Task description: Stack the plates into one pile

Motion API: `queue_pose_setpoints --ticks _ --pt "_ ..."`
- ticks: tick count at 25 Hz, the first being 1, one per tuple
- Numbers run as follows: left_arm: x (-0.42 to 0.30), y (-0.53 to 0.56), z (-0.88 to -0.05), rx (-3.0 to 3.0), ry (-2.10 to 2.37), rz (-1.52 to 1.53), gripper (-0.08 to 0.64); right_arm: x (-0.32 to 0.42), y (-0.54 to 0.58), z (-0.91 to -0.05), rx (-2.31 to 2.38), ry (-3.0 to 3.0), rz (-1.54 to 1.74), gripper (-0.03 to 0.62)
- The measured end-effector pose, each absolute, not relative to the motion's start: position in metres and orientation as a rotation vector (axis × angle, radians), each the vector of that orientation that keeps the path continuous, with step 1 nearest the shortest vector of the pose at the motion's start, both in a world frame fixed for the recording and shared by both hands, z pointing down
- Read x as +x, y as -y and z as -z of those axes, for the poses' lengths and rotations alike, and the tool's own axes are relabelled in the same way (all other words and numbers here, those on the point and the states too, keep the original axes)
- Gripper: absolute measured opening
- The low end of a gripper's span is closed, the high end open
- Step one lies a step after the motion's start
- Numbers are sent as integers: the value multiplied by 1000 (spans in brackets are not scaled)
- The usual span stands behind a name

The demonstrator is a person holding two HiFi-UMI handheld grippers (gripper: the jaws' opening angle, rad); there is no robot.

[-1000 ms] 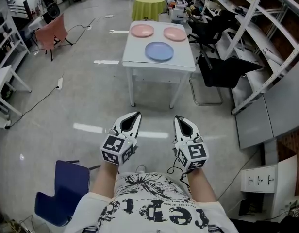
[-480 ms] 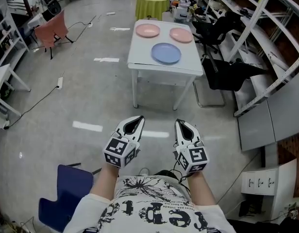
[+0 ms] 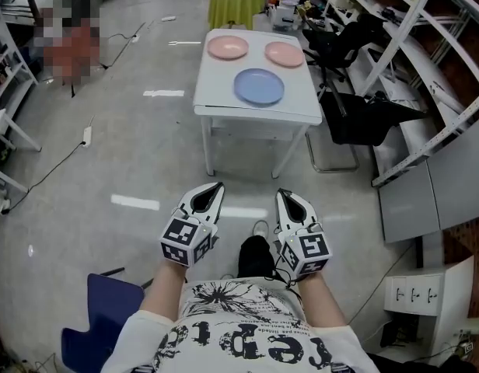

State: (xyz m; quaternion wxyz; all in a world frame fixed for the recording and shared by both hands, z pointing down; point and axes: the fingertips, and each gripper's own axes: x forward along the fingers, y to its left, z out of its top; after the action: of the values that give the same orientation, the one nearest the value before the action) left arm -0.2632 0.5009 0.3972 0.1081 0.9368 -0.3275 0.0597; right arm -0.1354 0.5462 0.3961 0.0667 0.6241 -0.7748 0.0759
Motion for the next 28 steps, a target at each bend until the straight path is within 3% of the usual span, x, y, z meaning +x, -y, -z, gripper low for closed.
queue_pose_setpoints --ticks 20,28 --pt "-56 -223 -390 2677 1102 -195 2 73 -251 -392 1674 2425 -190 6" --pt "-9 -158 -402 2660 1126 -252 2 129 -181 -407 1677 2422 -232 6"
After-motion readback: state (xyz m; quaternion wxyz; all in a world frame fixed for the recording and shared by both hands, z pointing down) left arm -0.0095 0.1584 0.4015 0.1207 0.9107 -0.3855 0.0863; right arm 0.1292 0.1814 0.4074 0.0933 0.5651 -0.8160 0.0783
